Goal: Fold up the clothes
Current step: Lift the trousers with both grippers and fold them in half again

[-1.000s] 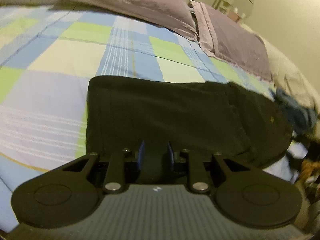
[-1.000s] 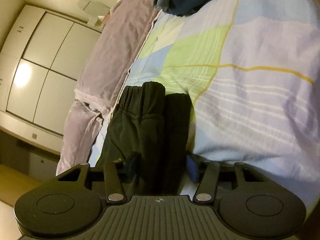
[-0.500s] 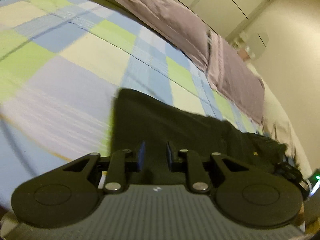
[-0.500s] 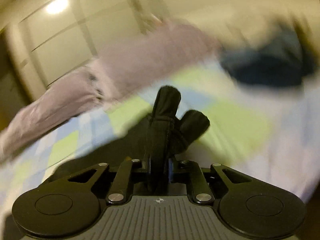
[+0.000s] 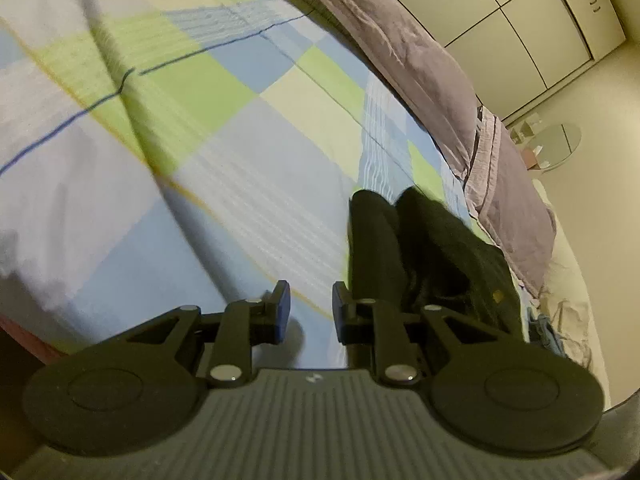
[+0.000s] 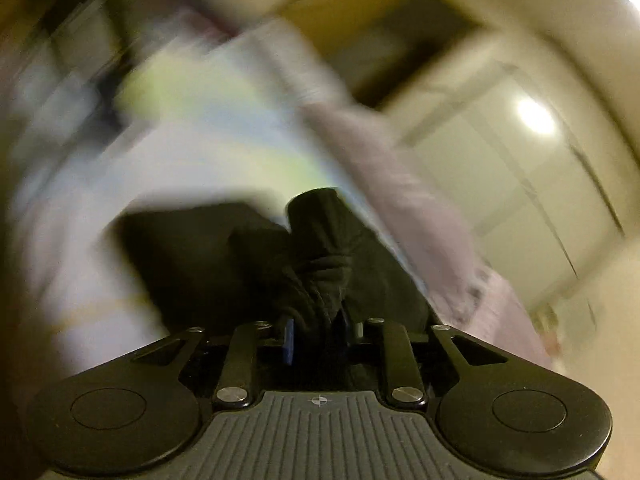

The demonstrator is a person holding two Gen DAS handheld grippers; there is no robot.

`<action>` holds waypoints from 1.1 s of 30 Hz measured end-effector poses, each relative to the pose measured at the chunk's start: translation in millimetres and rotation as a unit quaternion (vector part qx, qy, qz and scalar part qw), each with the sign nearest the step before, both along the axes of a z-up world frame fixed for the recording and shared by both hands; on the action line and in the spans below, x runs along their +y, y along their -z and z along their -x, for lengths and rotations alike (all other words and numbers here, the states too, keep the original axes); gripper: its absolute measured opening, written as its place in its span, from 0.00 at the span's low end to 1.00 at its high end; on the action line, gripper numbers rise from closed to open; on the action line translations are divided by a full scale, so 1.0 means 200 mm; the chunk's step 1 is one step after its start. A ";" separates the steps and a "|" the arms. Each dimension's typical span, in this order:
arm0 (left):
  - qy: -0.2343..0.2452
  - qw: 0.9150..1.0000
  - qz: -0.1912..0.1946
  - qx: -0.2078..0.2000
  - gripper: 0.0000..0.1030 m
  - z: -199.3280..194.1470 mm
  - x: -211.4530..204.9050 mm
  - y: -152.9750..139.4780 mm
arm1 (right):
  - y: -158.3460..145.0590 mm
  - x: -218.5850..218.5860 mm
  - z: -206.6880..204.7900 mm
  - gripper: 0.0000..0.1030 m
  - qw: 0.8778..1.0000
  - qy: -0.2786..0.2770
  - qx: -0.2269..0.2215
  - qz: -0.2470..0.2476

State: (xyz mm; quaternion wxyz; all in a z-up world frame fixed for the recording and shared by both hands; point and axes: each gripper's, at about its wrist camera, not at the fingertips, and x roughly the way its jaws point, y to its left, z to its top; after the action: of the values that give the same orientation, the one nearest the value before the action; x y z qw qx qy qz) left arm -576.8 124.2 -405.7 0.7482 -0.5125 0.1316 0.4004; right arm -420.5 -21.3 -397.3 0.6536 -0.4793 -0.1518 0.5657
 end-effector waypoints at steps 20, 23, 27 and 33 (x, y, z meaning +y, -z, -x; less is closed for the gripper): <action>-0.005 1.000 0.010 -0.025 0.17 0.06 0.01 0.07 | -0.06 -0.07 0.12 0.13 0.993 -0.049 0.096 -0.051; -0.008 1.000 0.013 -0.027 0.17 0.06 0.02 0.07 | -0.12 -0.07 0.14 0.13 0.989 -0.060 0.119 -0.072; -0.008 1.000 0.011 -0.024 0.17 0.05 0.01 0.07 | -0.15 -0.04 0.17 0.13 0.988 -0.083 0.109 -0.066; -0.009 1.000 0.014 -0.025 0.17 0.06 0.01 0.08 | 0.00 0.00 0.11 0.19 0.996 -0.068 0.046 -0.026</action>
State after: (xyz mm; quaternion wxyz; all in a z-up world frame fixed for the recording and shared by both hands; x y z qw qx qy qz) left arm -587.9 125.8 -421.4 0.7407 -0.5336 0.1137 0.3920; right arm -442.9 -21.3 -398.2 0.6326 -0.4239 -0.1684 0.6259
